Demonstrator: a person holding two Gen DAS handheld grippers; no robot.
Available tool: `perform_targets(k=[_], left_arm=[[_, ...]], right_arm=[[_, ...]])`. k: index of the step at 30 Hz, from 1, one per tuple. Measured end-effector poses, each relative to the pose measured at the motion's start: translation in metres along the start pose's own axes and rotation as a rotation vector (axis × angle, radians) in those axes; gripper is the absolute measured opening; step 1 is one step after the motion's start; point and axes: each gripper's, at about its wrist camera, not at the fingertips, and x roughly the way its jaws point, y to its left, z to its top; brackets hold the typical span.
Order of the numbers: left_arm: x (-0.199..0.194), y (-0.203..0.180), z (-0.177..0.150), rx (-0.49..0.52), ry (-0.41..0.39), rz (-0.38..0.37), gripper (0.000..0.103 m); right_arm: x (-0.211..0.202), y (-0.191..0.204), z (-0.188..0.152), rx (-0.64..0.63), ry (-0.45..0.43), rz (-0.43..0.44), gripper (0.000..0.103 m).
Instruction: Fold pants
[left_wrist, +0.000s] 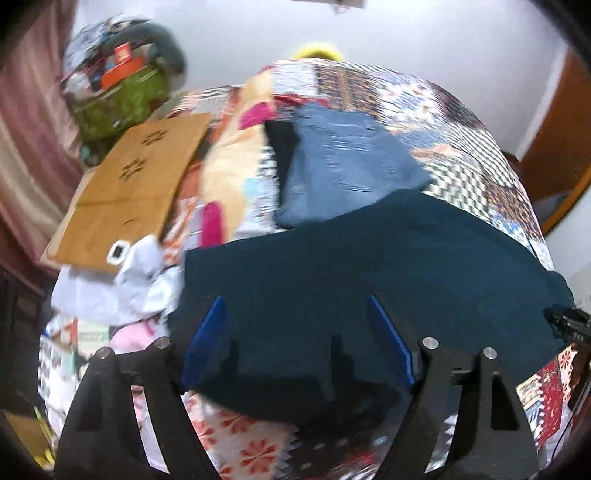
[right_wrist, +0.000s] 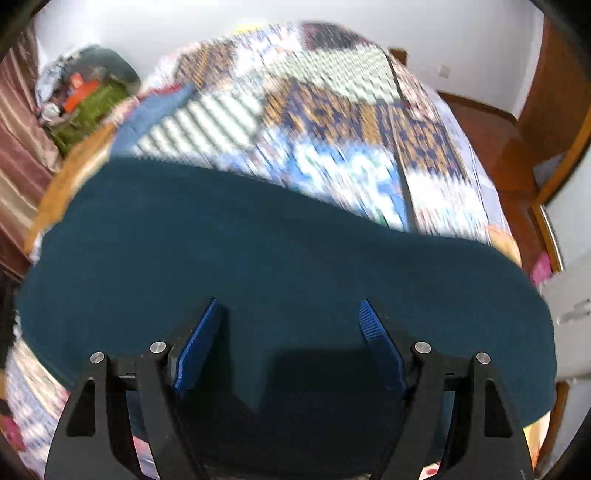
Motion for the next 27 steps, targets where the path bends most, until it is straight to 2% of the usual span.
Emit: perform_targets(k=[3,7,10,11,13,17,22,27], left_arm=[[0.018,-0.039,0.007,0.076,0.045,-0.048,0.079],[0.042,-0.1,0.005,0.187,0.103,-0.097,0.079],[0.055,-0.136,0.0,0.263,0.138,-0.147,0.08],[0.058,-0.145,-0.003,0.286,0.151,-0.171,0.083],[0.064,-0.164,-0.002,0.335,0.148,-0.157,0.091],[0.073,-0.196,0.008,0.383,0.17,-0.167,0.092],[0.079,-0.233,0.01,0.482,0.171,-0.151,0.092],[0.087,-0.263,0.011,0.532,0.18,-0.151,0.092]], right_arm=[[-0.014,-0.024,-0.013,0.033,0.012,0.046,0.076],[-0.038,-0.048,-0.028,0.054,-0.002,-0.058,0.076],[-0.065,-0.083,-0.045,0.144,-0.05,-0.082,0.076],[-0.072,-0.095,-0.05,0.179,-0.066,-0.075,0.076],[-0.085,-0.121,-0.06,0.264,-0.096,-0.06,0.076],[-0.097,-0.167,-0.083,0.439,-0.112,-0.071,0.076],[-0.09,-0.189,-0.103,0.566,-0.108,-0.023,0.076],[-0.08,-0.205,-0.108,0.663,-0.163,0.068,0.078]])
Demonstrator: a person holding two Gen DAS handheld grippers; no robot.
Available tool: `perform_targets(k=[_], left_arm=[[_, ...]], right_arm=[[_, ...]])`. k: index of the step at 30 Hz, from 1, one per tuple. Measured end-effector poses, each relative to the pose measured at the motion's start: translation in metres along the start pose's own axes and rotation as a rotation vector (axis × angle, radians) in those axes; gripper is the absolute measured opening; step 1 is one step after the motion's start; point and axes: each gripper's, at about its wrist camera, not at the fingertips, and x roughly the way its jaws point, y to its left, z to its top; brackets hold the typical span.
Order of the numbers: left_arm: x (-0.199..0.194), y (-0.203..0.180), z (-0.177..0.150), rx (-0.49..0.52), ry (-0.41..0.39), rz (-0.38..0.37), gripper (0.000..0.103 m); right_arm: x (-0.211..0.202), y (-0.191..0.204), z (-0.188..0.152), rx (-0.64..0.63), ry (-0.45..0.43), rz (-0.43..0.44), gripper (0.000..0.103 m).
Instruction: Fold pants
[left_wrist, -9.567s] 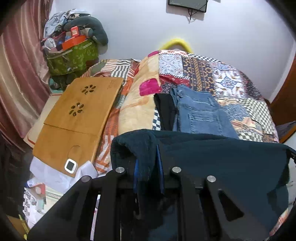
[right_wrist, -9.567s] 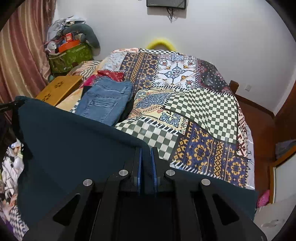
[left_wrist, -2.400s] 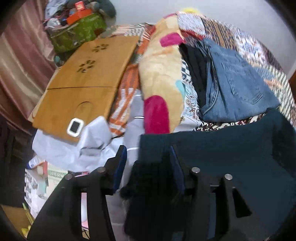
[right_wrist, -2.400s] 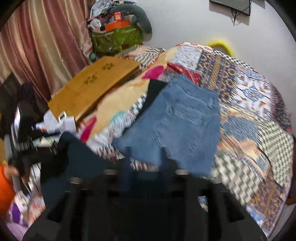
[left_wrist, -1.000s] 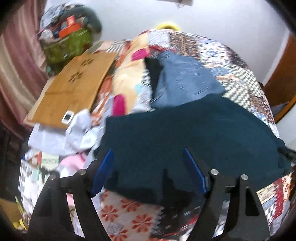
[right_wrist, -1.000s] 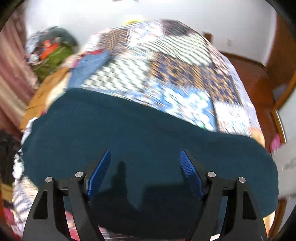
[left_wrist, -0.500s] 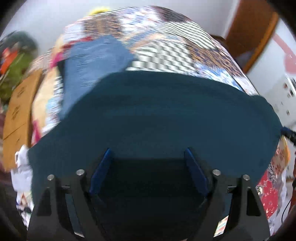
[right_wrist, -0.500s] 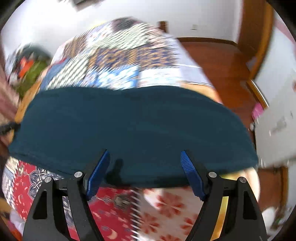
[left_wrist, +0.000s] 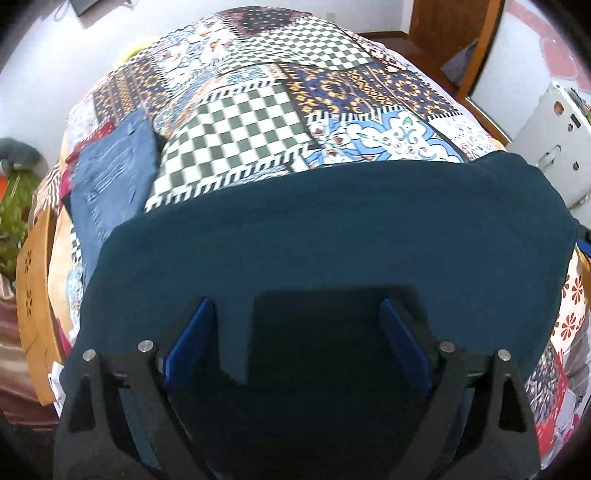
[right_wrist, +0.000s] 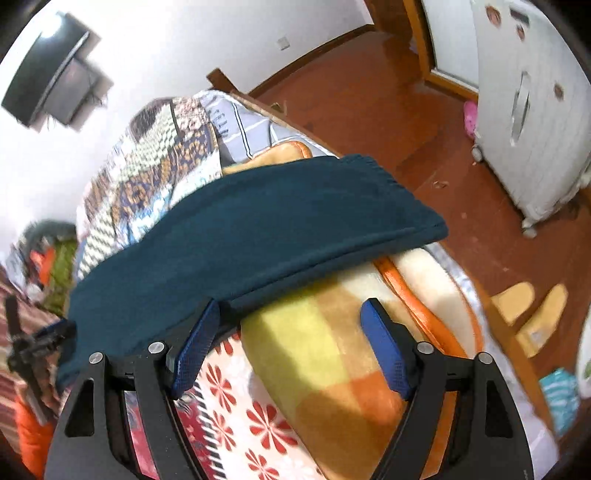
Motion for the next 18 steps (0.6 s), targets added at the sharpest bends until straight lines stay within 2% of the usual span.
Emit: perform_targets(k=[8,14,18], left_arm=[[0.009,-0.03,0.009,0.068,-0.016,0.003,0.097],[0.012,-0.033,0.015,0.049,-0.009,-0.012,0.098],[0.01,-0.035,0.014,0.053,-0.021,-0.009,0.098]], right_arm=[[0.014,-0.024,0.021,0.152,-0.007,0.064,0.078],[0.023,-0.035,0.034,0.196,-0.012,0.066,0.05],[0.022,-0.04,0.042,0.236,-0.029,0.076,0.026]])
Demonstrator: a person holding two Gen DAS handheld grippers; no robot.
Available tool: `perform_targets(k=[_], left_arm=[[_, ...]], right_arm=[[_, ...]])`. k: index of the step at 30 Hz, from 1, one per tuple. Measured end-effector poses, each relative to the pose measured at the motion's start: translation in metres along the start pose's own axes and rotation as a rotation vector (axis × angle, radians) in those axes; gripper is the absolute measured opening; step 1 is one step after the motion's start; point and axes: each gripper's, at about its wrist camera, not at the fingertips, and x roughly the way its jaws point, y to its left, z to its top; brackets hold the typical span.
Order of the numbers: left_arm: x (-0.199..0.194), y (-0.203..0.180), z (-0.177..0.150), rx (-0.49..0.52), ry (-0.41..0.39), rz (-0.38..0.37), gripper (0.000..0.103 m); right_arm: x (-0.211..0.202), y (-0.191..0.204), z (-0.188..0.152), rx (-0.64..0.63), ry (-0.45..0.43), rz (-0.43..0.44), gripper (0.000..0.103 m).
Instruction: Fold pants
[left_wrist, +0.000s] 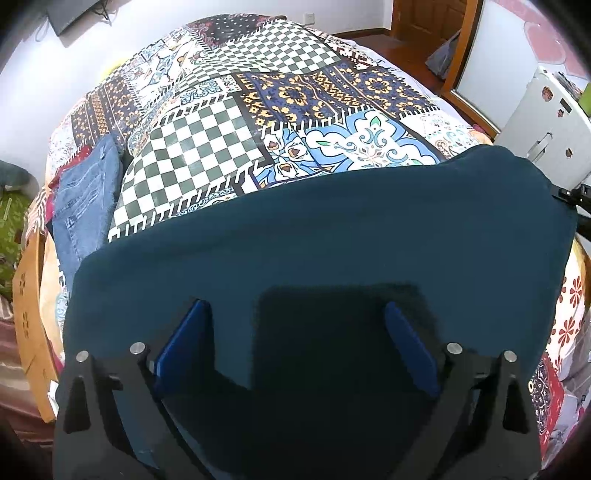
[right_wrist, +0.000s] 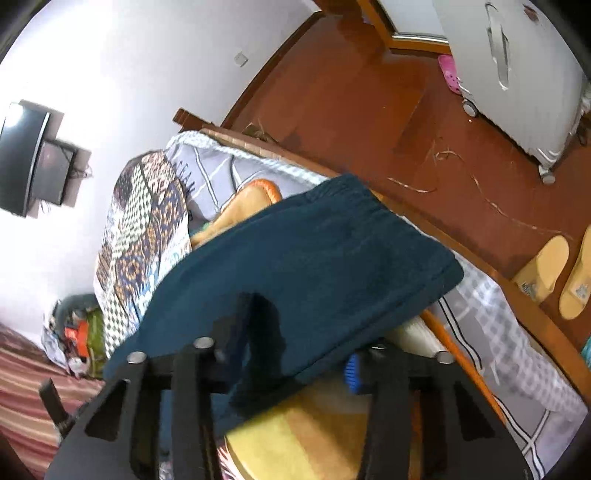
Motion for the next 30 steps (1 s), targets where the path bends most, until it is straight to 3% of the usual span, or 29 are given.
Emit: perform_targets(k=[4,8,17,22,27,30], left_arm=[[-0.004,0.004,-0.001,-0.031,-0.006,-0.035,0.098],[-0.014,0.008,-0.001,-0.069,-0.029,-0.054,0.098],[-0.062,0.027,-0.015,-0.137,-0.149,-0.036,0.098],[-0.096,0.048,-0.033,-0.179,-0.225,-0.01,0.098],[-0.126,0.077,-0.057,-0.243,-0.291,0.008,0.098],[-0.138,0.096,-0.075,-0.284,-0.315,0.02,0.098]], right_arm=[[-0.004,0.015,0.006,-0.052,-0.03,-0.044,0.012],[-0.017,0.038,0.009,-0.13,-0.077,-0.071,0.011],[-0.06,0.133,0.001,-0.358,-0.198,0.015,0.01],[-0.065,0.197,-0.022,-0.526,-0.229,0.066,0.01],[-0.047,0.251,-0.057,-0.667,-0.187,0.131,0.009],[-0.023,0.278,-0.088,-0.773,-0.143,0.128,0.009]])
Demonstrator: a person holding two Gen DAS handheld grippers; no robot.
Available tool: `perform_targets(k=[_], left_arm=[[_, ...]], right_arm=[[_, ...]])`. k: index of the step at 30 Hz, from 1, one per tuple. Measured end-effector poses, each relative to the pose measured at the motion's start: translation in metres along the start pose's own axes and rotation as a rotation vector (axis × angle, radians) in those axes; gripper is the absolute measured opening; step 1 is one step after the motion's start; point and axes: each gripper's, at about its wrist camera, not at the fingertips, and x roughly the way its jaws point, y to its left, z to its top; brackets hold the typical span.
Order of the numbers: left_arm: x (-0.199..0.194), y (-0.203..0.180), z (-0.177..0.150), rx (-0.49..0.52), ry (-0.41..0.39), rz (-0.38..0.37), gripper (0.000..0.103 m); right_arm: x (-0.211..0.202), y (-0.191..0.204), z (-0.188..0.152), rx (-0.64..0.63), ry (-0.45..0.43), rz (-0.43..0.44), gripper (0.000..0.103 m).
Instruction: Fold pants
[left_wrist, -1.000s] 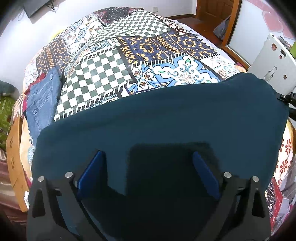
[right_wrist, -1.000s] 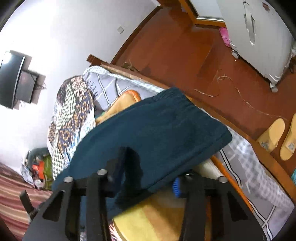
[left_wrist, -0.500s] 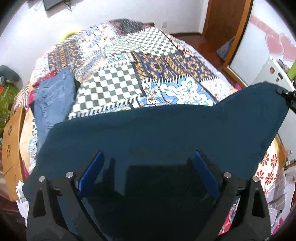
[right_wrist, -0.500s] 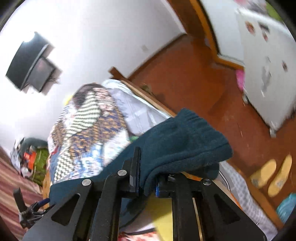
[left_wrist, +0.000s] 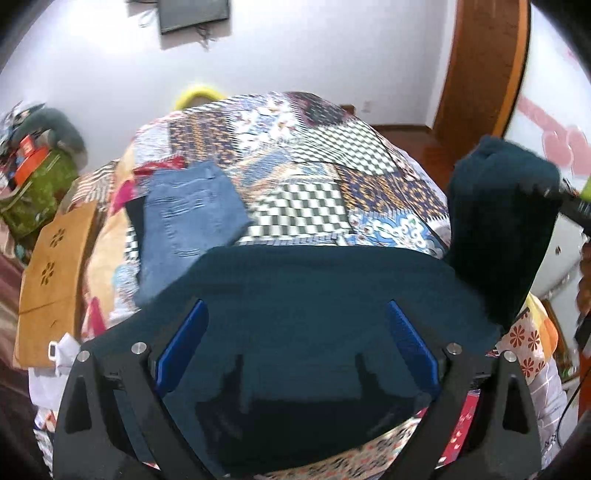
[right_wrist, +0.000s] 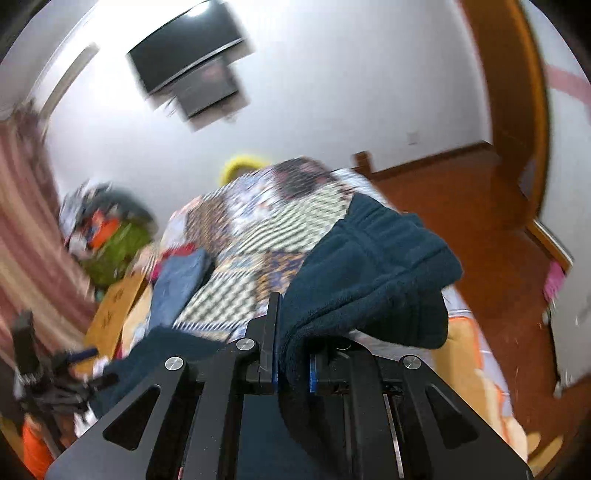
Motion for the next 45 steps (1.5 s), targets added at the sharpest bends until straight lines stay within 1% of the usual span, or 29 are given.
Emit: perform_targets(k=[3,6,9,11,14,15,17,19,22,25,26,27,28,29,30,31,32,34,36,40,43,45], left_arm=[[-0.01,0.021,-0.01,-0.039,-0.009,0.012,0.098],[-0.015,0.039,-0.021,-0.076,0.0,0.021,0.098],[-0.014,0.049,-0.031,-0.097,0.013,0.031,0.098],[-0.015,0.055,-0.037,-0.109,0.019,0.037,0.098],[-0.014,0.061,-0.043,-0.122,0.029,0.038,0.098],[-0.014,0.062,-0.044,-0.124,0.031,0.038,0.098],[-0.013,0.061,-0.043,-0.123,0.033,0.04,0.098],[-0.013,0.057,-0.039,-0.116,0.03,0.041,0.098],[-0.016,0.048,-0.031,-0.107,0.014,0.032,0.098],[-0.017,0.035,-0.018,-0.093,-0.003,0.016,0.098],[-0.016,0.029,-0.013,-0.086,-0.007,0.006,0.098],[-0.015,0.023,-0.008,-0.078,-0.01,-0.002,0.098],[-0.014,0.018,-0.003,-0.07,-0.015,-0.006,0.098],[-0.012,0.011,0.001,-0.059,-0.022,-0.005,0.098],[-0.009,0.004,0.006,-0.044,-0.027,0.001,0.098],[-0.004,-0.004,0.011,-0.024,-0.027,0.007,0.098],[0.0,-0.011,0.016,-0.007,-0.025,0.007,0.098],[0.013,-0.022,0.025,0.013,-0.009,-0.009,0.098],[0.029,-0.032,0.033,0.025,0.019,-0.03,0.098],[0.069,-0.046,0.046,0.054,0.103,-0.048,0.098],[0.099,-0.051,0.046,0.066,0.175,-0.036,0.098],[0.12,-0.052,0.043,0.079,0.227,-0.012,0.098]], right_arm=[[0.033,0.034,-0.017,-0.083,0.079,0.025,0.009],[0.064,0.064,-0.041,-0.151,0.185,0.049,0.009],[0.092,0.094,-0.07,-0.257,0.289,0.05,0.009],[0.102,0.108,-0.086,-0.329,0.334,0.035,0.01],[0.105,0.124,-0.102,-0.434,0.391,0.007,0.017],[0.103,0.126,-0.105,-0.466,0.401,0.005,0.021],[0.094,0.128,-0.104,-0.5,0.39,0.02,0.025],[0.087,0.126,-0.102,-0.485,0.399,0.059,0.033],[0.073,0.116,-0.091,-0.434,0.39,0.115,0.037],[0.055,0.105,-0.079,-0.387,0.349,0.143,0.038],[0.051,0.106,-0.078,-0.38,0.334,0.141,0.039],[0.046,0.103,-0.075,-0.37,0.314,0.133,0.042],[0.042,0.101,-0.07,-0.364,0.292,0.119,0.045],[0.037,0.096,-0.065,-0.361,0.268,0.1,0.046],[0.033,0.094,-0.062,-0.362,0.253,0.087,0.049],[0.029,0.092,-0.059,-0.361,0.232,0.07,0.056],[0.028,0.088,-0.056,-0.358,0.209,0.051,0.06],[0.027,0.081,-0.049,-0.351,0.182,0.025,0.073],[0.034,0.072,-0.042,-0.336,0.184,0.01,0.074],[0.06,0.055,-0.034,-0.278,0.232,0.008,0.074],[0.081,0.043,-0.035,-0.233,0.281,0.015,0.074],[0.096,0.036,-0.039,-0.202,0.323,0.015,0.074]])
